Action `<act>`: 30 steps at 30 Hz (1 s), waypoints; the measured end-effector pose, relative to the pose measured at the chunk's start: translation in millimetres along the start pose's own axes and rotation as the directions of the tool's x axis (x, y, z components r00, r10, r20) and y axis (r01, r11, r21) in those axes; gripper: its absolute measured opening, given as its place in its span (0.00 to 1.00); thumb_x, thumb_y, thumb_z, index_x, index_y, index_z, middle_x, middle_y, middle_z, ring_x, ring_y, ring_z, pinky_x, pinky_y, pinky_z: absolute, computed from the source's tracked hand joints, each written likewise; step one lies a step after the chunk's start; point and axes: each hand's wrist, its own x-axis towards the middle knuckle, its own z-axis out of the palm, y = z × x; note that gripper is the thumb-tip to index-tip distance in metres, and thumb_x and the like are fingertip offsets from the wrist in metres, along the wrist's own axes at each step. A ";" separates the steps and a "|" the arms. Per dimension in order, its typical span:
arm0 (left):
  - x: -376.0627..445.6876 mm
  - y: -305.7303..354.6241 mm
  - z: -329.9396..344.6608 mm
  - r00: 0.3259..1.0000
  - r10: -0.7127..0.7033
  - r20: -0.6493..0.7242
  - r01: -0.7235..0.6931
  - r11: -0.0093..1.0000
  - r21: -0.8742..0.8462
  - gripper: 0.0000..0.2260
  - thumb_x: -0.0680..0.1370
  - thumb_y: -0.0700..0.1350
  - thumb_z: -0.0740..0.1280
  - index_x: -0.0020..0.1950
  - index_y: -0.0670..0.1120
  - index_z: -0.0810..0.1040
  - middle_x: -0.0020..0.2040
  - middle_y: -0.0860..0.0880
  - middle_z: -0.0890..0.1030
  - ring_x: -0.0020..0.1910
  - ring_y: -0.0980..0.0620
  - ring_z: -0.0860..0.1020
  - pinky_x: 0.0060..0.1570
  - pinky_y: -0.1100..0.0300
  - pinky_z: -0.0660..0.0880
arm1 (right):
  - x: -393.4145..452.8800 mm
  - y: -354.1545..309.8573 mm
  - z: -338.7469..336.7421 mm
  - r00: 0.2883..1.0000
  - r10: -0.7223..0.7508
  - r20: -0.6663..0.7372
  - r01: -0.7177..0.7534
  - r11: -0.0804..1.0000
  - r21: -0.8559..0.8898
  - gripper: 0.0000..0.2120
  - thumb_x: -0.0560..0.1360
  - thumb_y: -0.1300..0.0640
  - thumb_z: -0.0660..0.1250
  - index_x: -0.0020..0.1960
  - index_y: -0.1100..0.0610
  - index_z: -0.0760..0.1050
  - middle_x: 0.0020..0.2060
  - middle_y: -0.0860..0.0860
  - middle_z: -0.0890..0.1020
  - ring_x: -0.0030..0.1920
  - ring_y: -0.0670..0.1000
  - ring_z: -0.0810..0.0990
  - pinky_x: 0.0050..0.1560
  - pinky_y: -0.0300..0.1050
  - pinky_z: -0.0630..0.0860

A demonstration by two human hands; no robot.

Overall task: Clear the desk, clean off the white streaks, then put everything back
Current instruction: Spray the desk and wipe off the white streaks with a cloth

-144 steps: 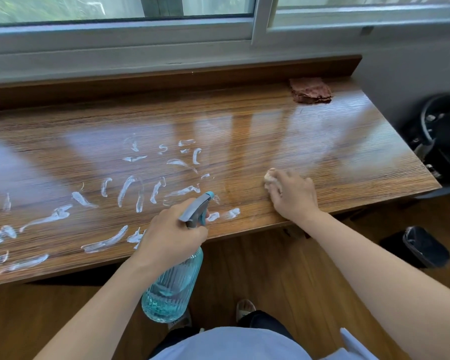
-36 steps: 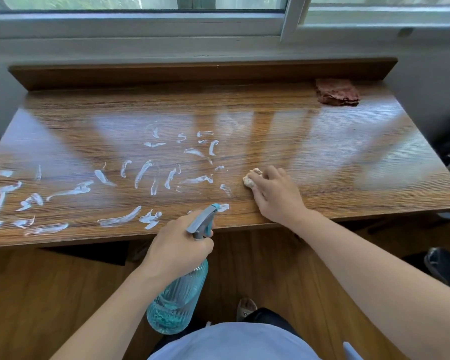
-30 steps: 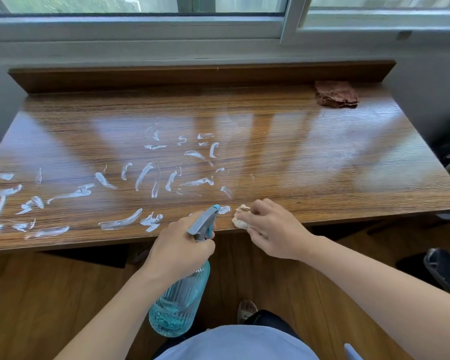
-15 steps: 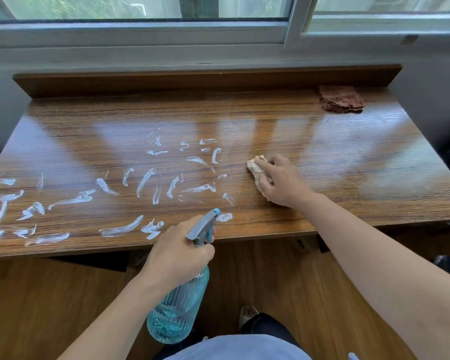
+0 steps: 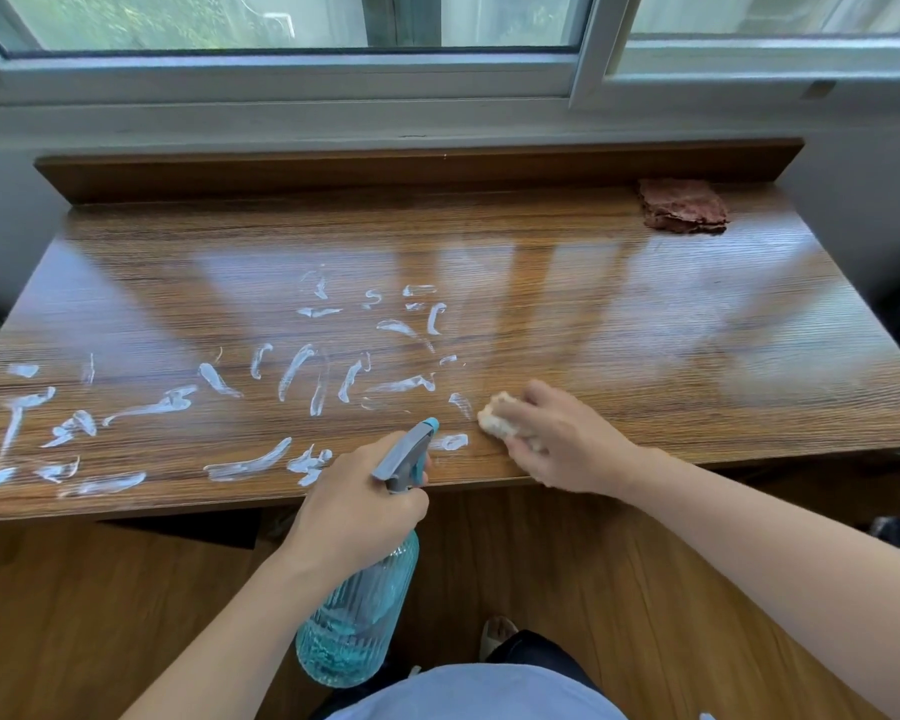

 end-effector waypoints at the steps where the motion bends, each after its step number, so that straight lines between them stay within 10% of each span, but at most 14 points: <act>1: 0.0 0.2 -1.0 1.000 -0.005 -0.005 0.005 1.000 -0.010 0.07 0.77 0.42 0.67 0.51 0.54 0.77 0.37 0.52 0.78 0.29 0.54 0.72 0.32 0.60 0.71 | 10.6 8.6 -0.5 0.993 0.087 -0.074 -0.084 0.996 0.035 0.16 0.80 0.53 0.67 0.66 0.54 0.75 0.48 0.51 0.72 0.41 0.53 0.74 0.40 0.47 0.74; 6: 4.4 -3.6 -6.1 1.000 -0.011 -0.002 0.011 1.000 -0.008 0.06 0.77 0.41 0.67 0.50 0.52 0.77 0.36 0.51 0.77 0.29 0.53 0.72 0.31 0.59 0.70 | 55.9 30.3 0.2 0.873 0.425 -0.239 -0.450 0.891 -0.063 0.16 0.80 0.49 0.63 0.67 0.50 0.74 0.53 0.55 0.73 0.53 0.58 0.71 0.54 0.56 0.74; 16: 26.5 -20.4 -54.0 0.996 -0.089 0.005 0.089 0.985 -0.145 0.06 0.73 0.42 0.66 0.48 0.49 0.79 0.35 0.48 0.78 0.31 0.49 0.72 0.35 0.53 0.72 | 31.4 -17.3 26.7 0.947 0.273 -0.171 -0.297 0.945 -0.134 0.21 0.79 0.52 0.63 0.72 0.48 0.70 0.59 0.51 0.75 0.54 0.56 0.71 0.56 0.54 0.73; 24: 67.9 -23.2 -104.3 0.992 -0.123 0.033 0.127 0.984 -0.128 0.02 0.74 0.42 0.66 0.45 0.45 0.77 0.33 0.46 0.75 0.34 0.48 0.71 0.38 0.54 0.68 | 59.2 -17.2 28.9 0.733 0.600 -0.321 -0.646 0.761 -0.052 0.19 0.81 0.54 0.64 0.71 0.49 0.73 0.61 0.53 0.77 0.58 0.58 0.72 0.60 0.56 0.72; 30: 89.9 -14.8 -115.8 0.980 -0.193 0.053 0.193 0.981 0.004 0.13 0.74 0.43 0.69 0.35 0.48 0.66 0.29 0.51 0.69 0.31 0.47 0.67 0.33 0.59 0.63 | 64.9 -14.1 27.7 0.743 0.595 -0.308 -0.641 0.764 -0.071 0.18 0.81 0.55 0.64 0.70 0.49 0.73 0.61 0.54 0.77 0.59 0.59 0.72 0.59 0.57 0.72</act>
